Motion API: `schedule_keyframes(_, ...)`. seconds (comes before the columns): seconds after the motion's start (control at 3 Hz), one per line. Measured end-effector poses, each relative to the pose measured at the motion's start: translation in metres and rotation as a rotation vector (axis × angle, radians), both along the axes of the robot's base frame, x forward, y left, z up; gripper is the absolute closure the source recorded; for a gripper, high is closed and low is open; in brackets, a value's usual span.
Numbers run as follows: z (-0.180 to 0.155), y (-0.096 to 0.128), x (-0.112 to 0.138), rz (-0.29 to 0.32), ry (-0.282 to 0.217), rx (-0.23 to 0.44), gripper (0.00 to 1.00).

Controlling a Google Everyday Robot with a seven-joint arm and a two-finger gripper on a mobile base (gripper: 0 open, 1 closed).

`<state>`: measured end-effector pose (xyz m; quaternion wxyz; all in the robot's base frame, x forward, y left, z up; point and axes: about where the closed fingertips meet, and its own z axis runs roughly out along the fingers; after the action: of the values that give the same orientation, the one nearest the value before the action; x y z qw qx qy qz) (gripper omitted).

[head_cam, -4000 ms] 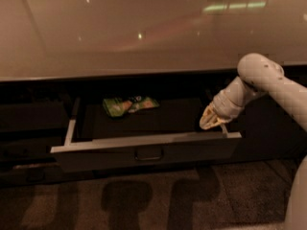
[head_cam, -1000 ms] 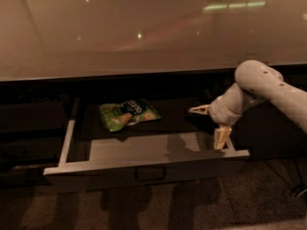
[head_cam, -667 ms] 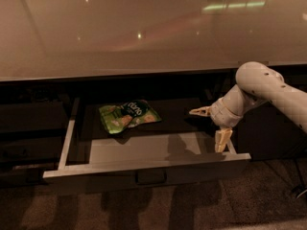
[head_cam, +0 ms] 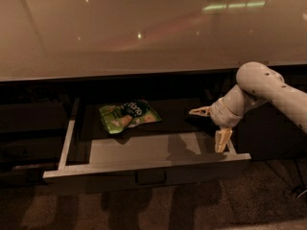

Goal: Open top drawer

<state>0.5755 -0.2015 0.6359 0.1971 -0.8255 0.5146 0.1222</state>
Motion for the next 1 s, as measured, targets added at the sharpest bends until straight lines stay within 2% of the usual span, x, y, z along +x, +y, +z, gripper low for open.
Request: schedule_keyframes(1.0, 0.003, -0.001, -0.015, 0.020, -0.001, 0.004, 0.00)
